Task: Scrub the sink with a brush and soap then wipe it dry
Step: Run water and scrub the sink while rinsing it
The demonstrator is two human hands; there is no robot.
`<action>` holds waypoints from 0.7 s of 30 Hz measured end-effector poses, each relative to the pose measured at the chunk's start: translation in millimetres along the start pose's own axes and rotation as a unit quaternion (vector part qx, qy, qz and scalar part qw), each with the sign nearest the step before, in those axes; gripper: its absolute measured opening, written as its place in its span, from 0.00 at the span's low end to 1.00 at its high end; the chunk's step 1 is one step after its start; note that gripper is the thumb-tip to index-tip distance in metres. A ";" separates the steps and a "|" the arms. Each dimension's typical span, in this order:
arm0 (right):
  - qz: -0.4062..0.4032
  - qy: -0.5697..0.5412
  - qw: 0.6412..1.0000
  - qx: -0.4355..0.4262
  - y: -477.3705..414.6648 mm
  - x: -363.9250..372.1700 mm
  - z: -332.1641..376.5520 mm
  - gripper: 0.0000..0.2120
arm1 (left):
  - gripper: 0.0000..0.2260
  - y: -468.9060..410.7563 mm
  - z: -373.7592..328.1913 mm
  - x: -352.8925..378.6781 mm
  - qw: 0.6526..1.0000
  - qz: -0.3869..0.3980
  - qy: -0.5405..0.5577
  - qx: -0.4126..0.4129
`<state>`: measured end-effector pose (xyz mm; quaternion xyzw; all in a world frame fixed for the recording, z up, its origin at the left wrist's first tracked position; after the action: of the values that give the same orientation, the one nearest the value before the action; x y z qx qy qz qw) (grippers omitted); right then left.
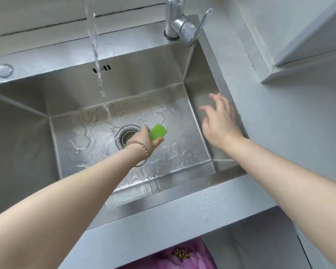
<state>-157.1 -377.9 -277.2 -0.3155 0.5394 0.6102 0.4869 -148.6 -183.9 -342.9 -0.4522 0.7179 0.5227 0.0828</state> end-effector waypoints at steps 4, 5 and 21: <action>0.164 -0.191 0.968 0.011 18.4 12.7 80.3 0.25 | 0.20 19.4 -5.8 -36.8 0.909 -0.048 0.406 -0.077; 0.184 -0.219 0.958 0.020 19.9 16.3 95.5 0.28 | 0.15 22.9 -8.6 -44.6 0.885 -0.061 0.454 -0.082; 0.059 -0.319 0.945 0.051 24.2 3.1 193.6 0.21 | 0.11 54.3 -23.7 -130.2 0.782 -0.057 0.621 -0.015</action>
<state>-153.6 -188.8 -229.2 -0.0470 0.4040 0.6782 0.6120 -105.0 -127.8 -218.7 -0.7204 0.5786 0.1341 -0.3581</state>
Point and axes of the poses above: each hand's wrist, its own y-axis away from the middle knuckle, its own x-axis out of the palm, z = x × y, the point moved 1 cm from there along -y, towards the middle knuckle, and after that the axes turned 8 degrees about y, right-handed, at the moved point
